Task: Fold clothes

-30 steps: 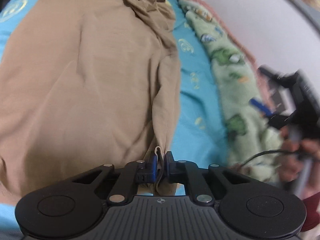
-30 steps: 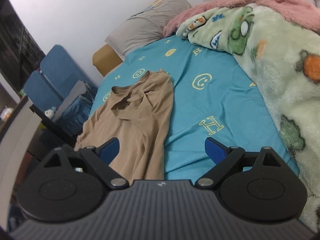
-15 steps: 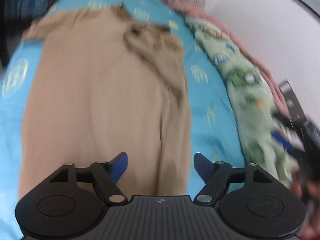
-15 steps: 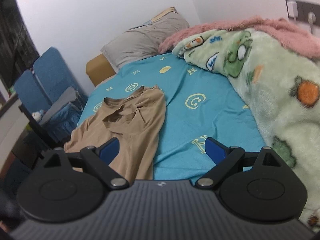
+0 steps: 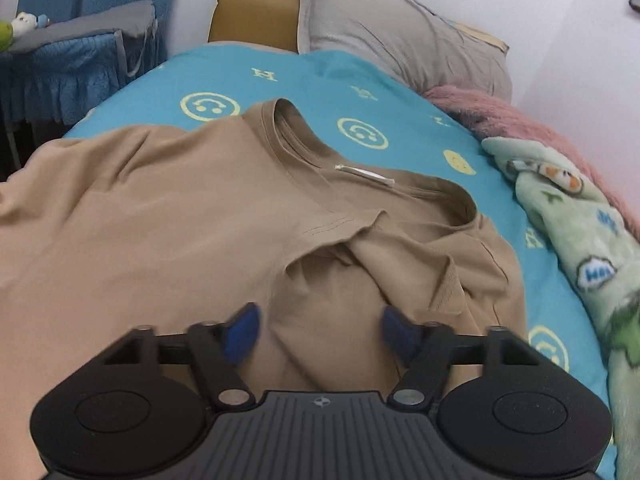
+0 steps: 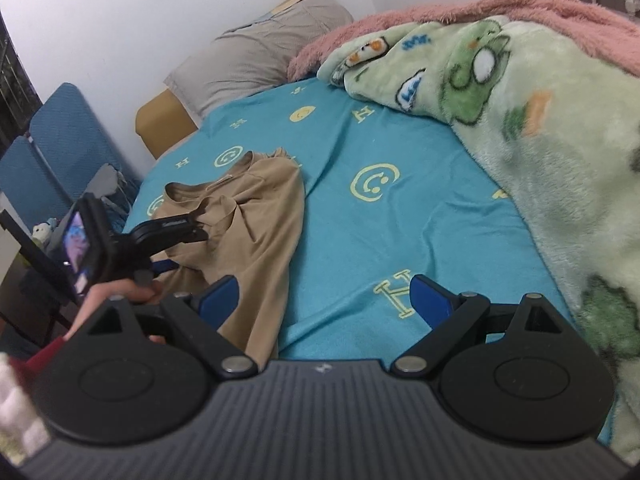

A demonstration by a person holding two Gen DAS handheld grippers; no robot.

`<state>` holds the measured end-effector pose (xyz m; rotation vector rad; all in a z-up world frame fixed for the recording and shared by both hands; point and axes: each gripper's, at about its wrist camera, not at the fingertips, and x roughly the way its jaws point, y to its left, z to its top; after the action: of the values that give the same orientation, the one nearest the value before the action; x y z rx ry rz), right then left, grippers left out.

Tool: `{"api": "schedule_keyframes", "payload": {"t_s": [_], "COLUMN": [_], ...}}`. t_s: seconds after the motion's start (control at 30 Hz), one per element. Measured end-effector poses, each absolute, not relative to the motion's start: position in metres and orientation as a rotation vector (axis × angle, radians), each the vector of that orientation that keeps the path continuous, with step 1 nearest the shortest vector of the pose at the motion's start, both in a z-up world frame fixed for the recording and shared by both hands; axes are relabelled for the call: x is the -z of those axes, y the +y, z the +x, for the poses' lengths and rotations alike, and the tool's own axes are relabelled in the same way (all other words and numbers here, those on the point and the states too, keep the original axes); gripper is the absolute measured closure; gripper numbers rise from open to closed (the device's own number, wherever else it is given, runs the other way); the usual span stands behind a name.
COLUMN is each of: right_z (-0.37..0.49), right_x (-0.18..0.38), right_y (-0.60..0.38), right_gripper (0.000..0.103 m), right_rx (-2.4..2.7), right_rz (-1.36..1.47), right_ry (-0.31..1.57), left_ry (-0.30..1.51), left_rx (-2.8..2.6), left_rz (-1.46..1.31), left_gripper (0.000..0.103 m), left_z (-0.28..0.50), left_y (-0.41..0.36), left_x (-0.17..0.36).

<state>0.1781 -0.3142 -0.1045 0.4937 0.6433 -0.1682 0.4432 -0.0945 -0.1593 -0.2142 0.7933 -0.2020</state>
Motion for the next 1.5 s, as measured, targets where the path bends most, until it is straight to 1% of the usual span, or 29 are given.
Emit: {"api": "schedule_keyframes", "payload": {"t_s": [0.03, 0.07, 0.2, 0.3, 0.37, 0.4, 0.47, 0.5, 0.57, 0.63, 0.7, 0.77, 0.97, 1.03, 1.13, 1.17, 1.23, 1.37, 1.43, 1.5], "right_z": [0.179, 0.181, 0.183, 0.184, 0.185, 0.185, 0.185, 0.185, 0.185, 0.185, 0.185, 0.184, 0.173, 0.165, 0.154, 0.150, 0.143, 0.131, 0.129, 0.129], "right_x": [0.106, 0.108, 0.110, 0.111, 0.111, 0.111, 0.110, 0.110, 0.110, 0.109, 0.109, 0.106, 0.095, 0.090, 0.085, 0.083, 0.080, 0.078, 0.085, 0.095], "right_y": [-0.314, -0.314, -0.310, -0.306, -0.305, -0.305, -0.305, -0.304, -0.304, -0.303, -0.303, -0.301, -0.291, -0.285, -0.277, -0.274, -0.268, -0.258, -0.255, -0.252], "right_gripper": [0.009, 0.009, 0.009, 0.009, 0.009, 0.009, 0.009, 0.009, 0.009, 0.009, 0.009, 0.009, 0.009, 0.009, 0.009, 0.009, 0.009, 0.009, 0.009, 0.009], "right_rx": [0.166, 0.164, 0.150, 0.143, 0.144, 0.144, 0.143, 0.143, 0.143, 0.143, 0.143, 0.131, 0.038, -0.003, -0.050, -0.063, -0.090, -0.149, -0.173, -0.183], "right_rz": [0.498, 0.503, 0.515, 0.507, 0.499, 0.495, 0.487, 0.484, 0.476, 0.468, 0.460, 0.453, 0.445, 0.444, 0.436, 0.432, 0.425, 0.413, 0.419, 0.431], "right_ry": [0.649, 0.654, 0.658, 0.657, 0.657, 0.656, 0.653, 0.652, 0.649, 0.646, 0.643, 0.635, 0.611, 0.601, 0.599, 0.600, 0.603, 0.632, 0.689, 0.759], "left_ry": [0.780, 0.778, 0.661, 0.579, 0.568, 0.584, 0.659, 0.694, 0.754, 0.818, 0.863, 0.904, 1.009, 1.004, 0.981, 0.981, 1.001, 1.052, 1.069, 1.082], "left_rx": [0.254, 0.291, 0.348, 0.217, 0.071, 0.037, 0.027, 0.032, 0.073, 0.134, 0.199, 0.244, 0.360, 0.404, 0.456, 0.464, 0.463, 0.469, 0.477, 0.487], "left_rz": [-0.189, -0.172, -0.167, -0.147, -0.106, -0.092, -0.084, -0.105, -0.164, -0.215, -0.236, -0.231, -0.231, -0.246, -0.237, -0.229, -0.214, -0.209, -0.204, -0.221], "left_gripper": [0.089, 0.098, 0.099, 0.099, 0.097, 0.093, 0.076, 0.072, 0.051, 0.045, 0.043, 0.039, 0.039, 0.041, 0.042, 0.046, 0.049, 0.050, 0.055, 0.055], "left_z": [0.445, 0.448, 0.452, 0.465, 0.477, 0.483, 0.490, 0.487, 0.471, 0.444, 0.404, 0.356, 0.195, 0.152, 0.109, 0.099, 0.095, 0.108, 0.115, 0.117], "left_y": [-0.095, -0.095, -0.081, -0.066, -0.059, -0.055, -0.046, -0.040, -0.029, -0.016, -0.004, 0.004, 0.019, 0.023, 0.022, 0.021, 0.016, 0.006, 0.004, 0.006], "left_x": [0.157, 0.153, 0.112, 0.083, 0.084, 0.090, 0.105, 0.110, 0.118, 0.123, 0.122, 0.121, 0.112, 0.108, 0.104, 0.104, 0.110, 0.126, 0.130, 0.133]}}
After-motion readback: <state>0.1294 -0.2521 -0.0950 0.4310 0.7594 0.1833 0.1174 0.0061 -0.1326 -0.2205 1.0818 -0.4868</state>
